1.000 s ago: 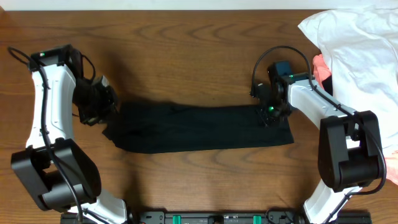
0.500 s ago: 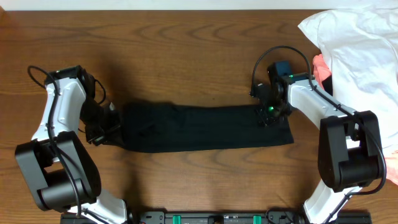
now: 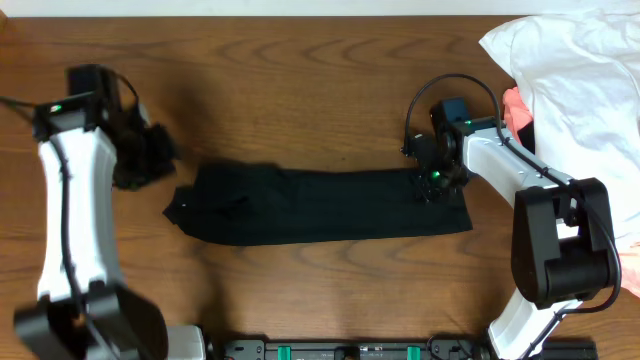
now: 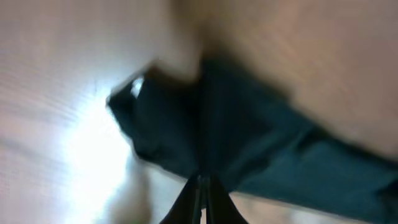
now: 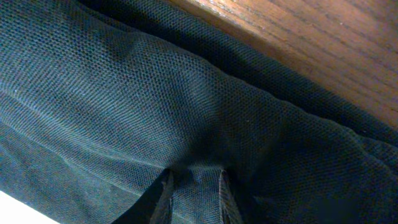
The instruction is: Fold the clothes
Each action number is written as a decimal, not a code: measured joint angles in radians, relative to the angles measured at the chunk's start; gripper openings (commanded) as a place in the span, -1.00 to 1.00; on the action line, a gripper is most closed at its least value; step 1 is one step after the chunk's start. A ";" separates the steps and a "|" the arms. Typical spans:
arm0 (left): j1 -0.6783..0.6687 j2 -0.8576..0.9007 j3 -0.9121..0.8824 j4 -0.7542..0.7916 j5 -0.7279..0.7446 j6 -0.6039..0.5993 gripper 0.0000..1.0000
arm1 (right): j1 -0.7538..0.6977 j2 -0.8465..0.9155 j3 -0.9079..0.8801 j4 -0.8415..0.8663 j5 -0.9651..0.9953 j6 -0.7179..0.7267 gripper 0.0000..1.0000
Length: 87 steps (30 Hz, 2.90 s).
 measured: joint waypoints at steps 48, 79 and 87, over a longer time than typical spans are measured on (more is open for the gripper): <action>-0.127 0.164 -0.500 0.522 -0.035 -0.170 -0.80 | 0.000 0.000 0.000 -0.004 0.000 0.000 -0.50; -0.097 0.025 -0.485 0.356 -0.247 -0.171 -0.36 | -0.011 0.000 0.000 -0.003 -0.027 0.000 -0.46; -0.039 -0.093 -0.476 0.358 -0.278 -0.170 -0.36 | -0.011 0.000 -0.001 -0.002 -0.026 0.000 -0.46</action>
